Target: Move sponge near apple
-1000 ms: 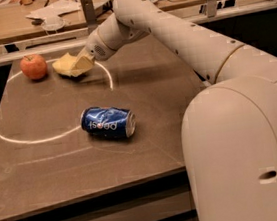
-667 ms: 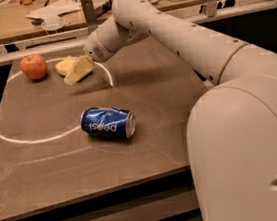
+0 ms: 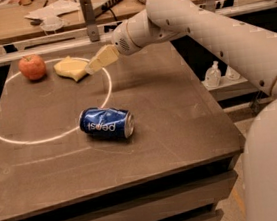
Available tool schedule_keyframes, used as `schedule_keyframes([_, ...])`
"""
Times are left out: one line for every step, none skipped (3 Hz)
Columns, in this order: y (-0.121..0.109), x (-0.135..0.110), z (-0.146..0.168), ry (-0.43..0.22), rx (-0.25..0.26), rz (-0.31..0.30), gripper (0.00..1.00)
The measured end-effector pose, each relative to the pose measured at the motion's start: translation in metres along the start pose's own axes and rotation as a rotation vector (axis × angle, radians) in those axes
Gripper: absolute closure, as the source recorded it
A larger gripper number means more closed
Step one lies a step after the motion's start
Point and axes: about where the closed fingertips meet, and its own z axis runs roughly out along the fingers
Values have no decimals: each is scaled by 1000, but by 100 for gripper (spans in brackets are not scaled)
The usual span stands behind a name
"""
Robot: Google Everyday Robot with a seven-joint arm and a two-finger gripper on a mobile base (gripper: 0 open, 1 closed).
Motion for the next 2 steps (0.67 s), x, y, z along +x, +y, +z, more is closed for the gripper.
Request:
schedule_keyframes([-72,30,-99,-46,314,105,0])
schedule_keyframes([-67,16,-77,-79,285,97,0])
